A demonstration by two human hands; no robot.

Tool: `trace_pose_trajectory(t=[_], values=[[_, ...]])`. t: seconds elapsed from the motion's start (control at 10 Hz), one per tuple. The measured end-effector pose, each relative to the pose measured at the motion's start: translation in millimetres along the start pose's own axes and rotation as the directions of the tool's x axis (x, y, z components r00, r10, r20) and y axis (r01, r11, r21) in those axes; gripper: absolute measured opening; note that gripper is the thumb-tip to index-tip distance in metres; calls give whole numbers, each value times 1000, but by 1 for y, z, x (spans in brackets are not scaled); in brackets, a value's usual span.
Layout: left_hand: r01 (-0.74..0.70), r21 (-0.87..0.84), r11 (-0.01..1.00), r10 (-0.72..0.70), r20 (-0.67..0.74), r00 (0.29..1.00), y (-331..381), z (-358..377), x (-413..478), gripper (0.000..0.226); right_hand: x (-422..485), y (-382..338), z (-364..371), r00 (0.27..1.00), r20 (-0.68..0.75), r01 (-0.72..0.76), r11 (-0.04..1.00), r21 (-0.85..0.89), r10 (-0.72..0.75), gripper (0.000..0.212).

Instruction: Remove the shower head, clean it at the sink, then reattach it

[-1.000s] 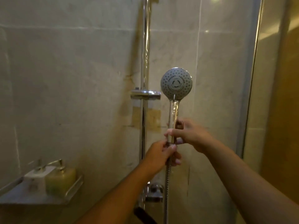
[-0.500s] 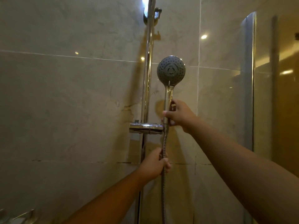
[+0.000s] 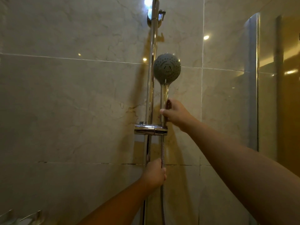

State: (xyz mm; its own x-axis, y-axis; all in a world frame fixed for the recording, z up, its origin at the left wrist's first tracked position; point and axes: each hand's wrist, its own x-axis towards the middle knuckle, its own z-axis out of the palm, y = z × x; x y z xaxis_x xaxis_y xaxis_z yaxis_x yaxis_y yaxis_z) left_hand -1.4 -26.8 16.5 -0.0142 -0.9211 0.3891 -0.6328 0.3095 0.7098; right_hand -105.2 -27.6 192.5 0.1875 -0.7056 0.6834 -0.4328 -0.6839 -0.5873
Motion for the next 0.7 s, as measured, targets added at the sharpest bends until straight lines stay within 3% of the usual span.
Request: trace_pose_trajectory(t=[0.1,0.4,0.6,0.7], values=[[-3,134,991,11,-60,998,-15,13,-5,18,-9,17,11,998,-65,11,1000,3,-11,10],[41,151,988,-32,-62,998,-13,12,-14,18,-12,24,16,998,-68,-14,997,-76,9,21],[98,269,958,-106,14,994,-24,-1,-67,16,-92,55,21,996,51,-74,994,-75,78,48],[44,334,942,-48,3,999,-26,-8,-97,14,-139,70,23,980,121,-142,979,-143,160,52]])
